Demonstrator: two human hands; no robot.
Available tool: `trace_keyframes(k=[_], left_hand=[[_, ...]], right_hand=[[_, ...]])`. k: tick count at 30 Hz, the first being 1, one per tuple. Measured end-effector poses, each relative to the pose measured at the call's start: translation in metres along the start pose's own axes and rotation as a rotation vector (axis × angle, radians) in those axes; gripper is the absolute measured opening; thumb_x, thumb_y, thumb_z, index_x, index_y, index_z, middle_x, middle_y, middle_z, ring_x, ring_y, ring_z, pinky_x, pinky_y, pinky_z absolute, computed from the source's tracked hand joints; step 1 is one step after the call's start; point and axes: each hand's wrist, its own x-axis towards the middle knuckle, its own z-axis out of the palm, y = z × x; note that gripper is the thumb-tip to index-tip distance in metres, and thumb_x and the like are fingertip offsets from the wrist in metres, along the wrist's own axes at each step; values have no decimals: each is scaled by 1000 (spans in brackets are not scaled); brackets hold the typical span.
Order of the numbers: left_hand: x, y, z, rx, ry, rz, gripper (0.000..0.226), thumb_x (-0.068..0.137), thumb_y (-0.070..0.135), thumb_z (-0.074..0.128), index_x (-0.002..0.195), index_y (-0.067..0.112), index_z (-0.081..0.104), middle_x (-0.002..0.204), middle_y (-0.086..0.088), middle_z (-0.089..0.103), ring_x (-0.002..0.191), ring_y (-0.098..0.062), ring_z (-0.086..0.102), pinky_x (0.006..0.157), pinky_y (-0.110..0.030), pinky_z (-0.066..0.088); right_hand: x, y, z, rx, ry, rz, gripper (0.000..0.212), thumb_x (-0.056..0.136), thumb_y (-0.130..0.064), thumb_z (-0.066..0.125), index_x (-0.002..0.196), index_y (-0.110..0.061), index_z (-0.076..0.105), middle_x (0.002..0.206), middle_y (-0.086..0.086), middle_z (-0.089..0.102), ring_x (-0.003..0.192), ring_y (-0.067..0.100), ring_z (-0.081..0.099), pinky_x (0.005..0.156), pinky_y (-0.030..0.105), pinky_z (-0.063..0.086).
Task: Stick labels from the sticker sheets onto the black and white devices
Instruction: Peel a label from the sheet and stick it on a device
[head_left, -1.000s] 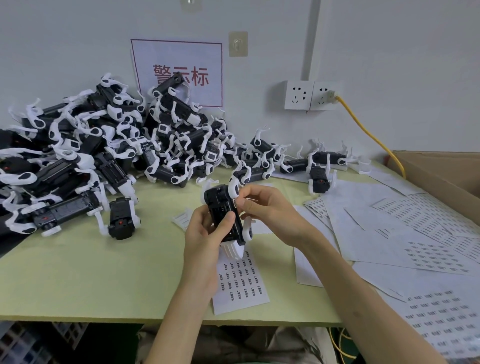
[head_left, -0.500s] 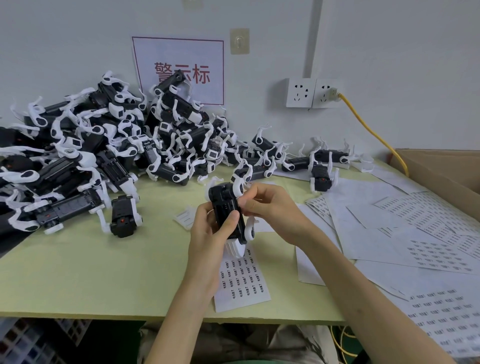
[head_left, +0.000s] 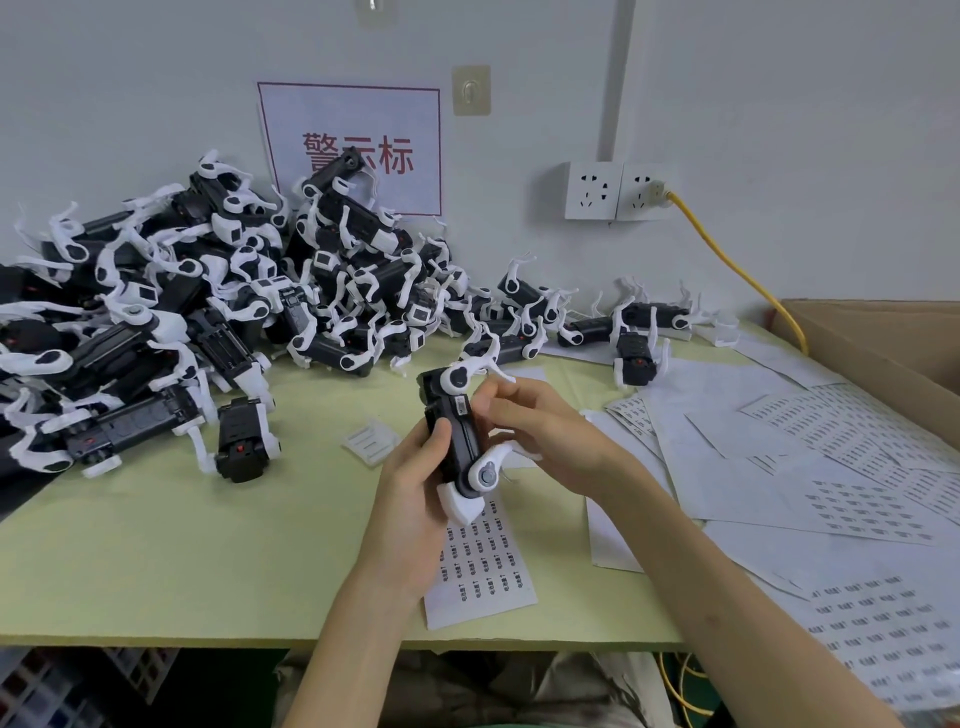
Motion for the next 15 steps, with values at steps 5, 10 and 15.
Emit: trace_keyframes(k=[5,10,15], left_hand=[[-2,2,2,61,-32,-35,47,90,41,63,131,21,69,130,-8,70,117,-18,68,84,-23,56],[-2,0,2,15,37,-110,46,85,36,62,126,17,72,116,-7,74,100,-15,70,80,-25,56],[-2,-1,4,42,44,-121,46,85,45,62,121,20,75,120,-6,74,102,-13,70,82,-24,56]], right_hand=[[3,5,-3,0,2,-16,22,88,-25,72,72,-19,58,79,5,59,73,18,57,73,28,49],[4,6,-5,29,-46,-2,18,90,-19,68,79,-14,55,76,1,54,68,13,52,66,21,48],[4,8,-5,62,-44,-13,16,88,-16,68,78,-15,56,74,-2,53,65,12,50,64,21,45]])
